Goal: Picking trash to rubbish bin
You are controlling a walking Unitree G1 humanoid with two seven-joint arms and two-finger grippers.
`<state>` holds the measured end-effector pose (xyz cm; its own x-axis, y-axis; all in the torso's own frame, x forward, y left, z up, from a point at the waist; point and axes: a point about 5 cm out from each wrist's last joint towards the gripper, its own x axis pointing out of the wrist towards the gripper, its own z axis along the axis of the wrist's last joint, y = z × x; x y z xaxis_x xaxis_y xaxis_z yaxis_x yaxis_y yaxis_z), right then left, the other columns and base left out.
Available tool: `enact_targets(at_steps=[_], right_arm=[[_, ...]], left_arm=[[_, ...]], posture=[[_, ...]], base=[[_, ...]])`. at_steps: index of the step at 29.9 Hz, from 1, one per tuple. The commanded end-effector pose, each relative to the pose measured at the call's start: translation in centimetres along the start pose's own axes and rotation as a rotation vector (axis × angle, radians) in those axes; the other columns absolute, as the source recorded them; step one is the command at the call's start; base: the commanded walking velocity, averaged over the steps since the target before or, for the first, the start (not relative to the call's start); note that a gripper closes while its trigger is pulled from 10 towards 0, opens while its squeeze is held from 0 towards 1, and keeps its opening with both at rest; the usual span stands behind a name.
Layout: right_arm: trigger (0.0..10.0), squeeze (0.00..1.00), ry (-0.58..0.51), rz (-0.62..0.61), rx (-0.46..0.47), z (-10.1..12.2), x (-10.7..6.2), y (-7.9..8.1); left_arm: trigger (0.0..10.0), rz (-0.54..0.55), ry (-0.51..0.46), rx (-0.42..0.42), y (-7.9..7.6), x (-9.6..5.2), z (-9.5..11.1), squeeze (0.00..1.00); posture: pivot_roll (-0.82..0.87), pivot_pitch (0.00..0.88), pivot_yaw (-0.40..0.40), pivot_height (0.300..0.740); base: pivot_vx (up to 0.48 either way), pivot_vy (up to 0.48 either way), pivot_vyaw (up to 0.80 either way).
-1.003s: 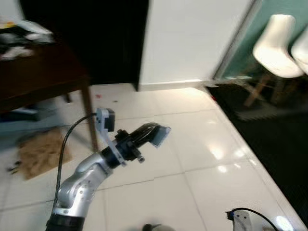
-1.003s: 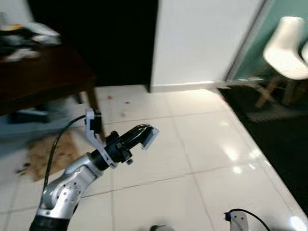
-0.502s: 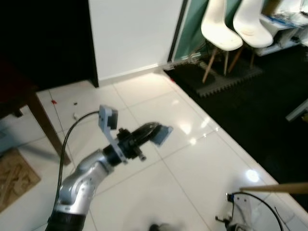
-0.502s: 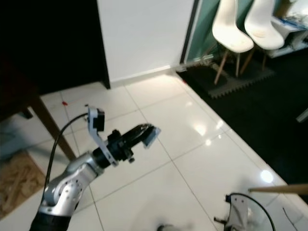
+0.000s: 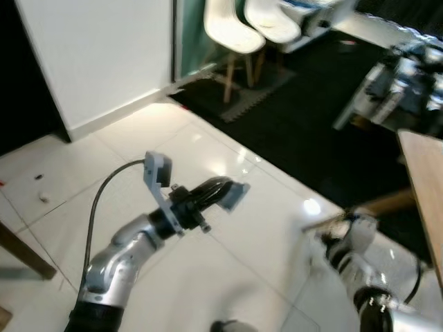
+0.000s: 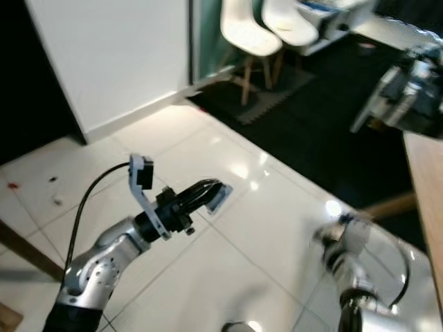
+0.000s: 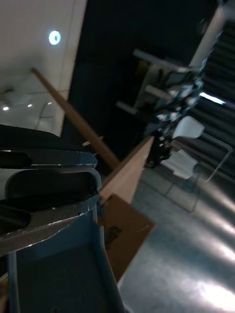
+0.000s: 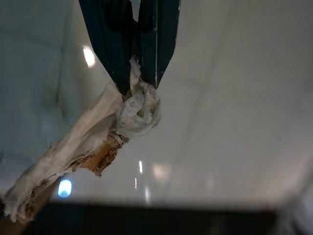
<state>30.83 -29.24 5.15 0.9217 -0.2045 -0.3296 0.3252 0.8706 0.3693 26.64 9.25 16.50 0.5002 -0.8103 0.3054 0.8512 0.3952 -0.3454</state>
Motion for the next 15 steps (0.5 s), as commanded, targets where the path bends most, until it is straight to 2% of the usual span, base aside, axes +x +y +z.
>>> enact_targets(at_steps=[1,2,3,5,9,10,11,12,14,15], right_arm=[[10.0,0.0,-0.118,0.064,0.102,2.9,0.3,0.0],[10.0,0.0,-0.118,0.064,0.102,2.9,0.3,0.0],[10.0,0.0,-0.16,0.112,0.13,4.1,0.4,0.5],[10.0,0.0,-0.16,0.112,0.13,4.1,0.4,0.5],[10.0,0.0,-0.353,0.545,0.245,9.1,0.2,4.4],[10.0,0.0,-0.353,0.545,0.245,9.1,0.2,4.4],[10.0,0.0,-0.387,0.626,0.258,9.9,-0.2,5.1],[10.0,0.0,-0.387,0.626,0.258,9.9,-0.2,5.1],[10.0,0.0,-0.435,0.727,0.298,10.8,-0.7,5.8],[10.0,0.0,-0.435,0.727,0.298,10.8,-0.7,5.8]], left_arm=[[10.0,0.01,-0.005,0.01,0.0,0.1,0.0,0.0],[10.0,0.01,-0.005,0.01,0.0,0.1,0.0,0.0],[10.0,0.016,-0.012,0.013,0.1,0.1,0.1,0.0],[10.0,0.016,-0.012,0.013,0.1,0.1,0.1,0.0],[10.0,0.069,-0.062,0.049,1.0,-0.1,1.5,0.0],[10.0,0.069,-0.062,0.049,1.0,-0.1,1.5,0.0],[10.0,0.082,-0.074,0.062,1.1,-0.2,1.9,0.0],[10.0,0.082,-0.074,0.062,1.1,-0.2,1.9,0.0],[10.0,0.1,-0.092,0.08,1.4,-0.2,2.5,0.0],[10.0,0.1,-0.092,0.08,1.4,-0.2,2.5,0.0]], posture=[[0.09,0.103,-0.061,0.74],[0.09,0.103,-0.061,0.74],[0.09,0.103,-0.061,0.74],[0.09,0.103,-0.061,0.74],[0.09,0.111,-0.065,0.74],[0.09,0.111,-0.065,0.74],[0.09,0.117,-0.064,0.74],[0.09,0.117,-0.064,0.74],[0.09,0.118,-0.062,0.74],[0.09,0.118,-0.062,0.74]], base=[[0.0,0.0,-0.8],[0.0,0.0,-0.8],[0.0,0.0,-0.8],[0.0,0.0,-0.8],[0.0,0.0,-0.8],[0.0,0.0,-0.8],[0.0,0.0,-0.8],[0.0,0.0,-0.8],[0.0,0.0,-0.8],[0.0,0.0,-0.8]])
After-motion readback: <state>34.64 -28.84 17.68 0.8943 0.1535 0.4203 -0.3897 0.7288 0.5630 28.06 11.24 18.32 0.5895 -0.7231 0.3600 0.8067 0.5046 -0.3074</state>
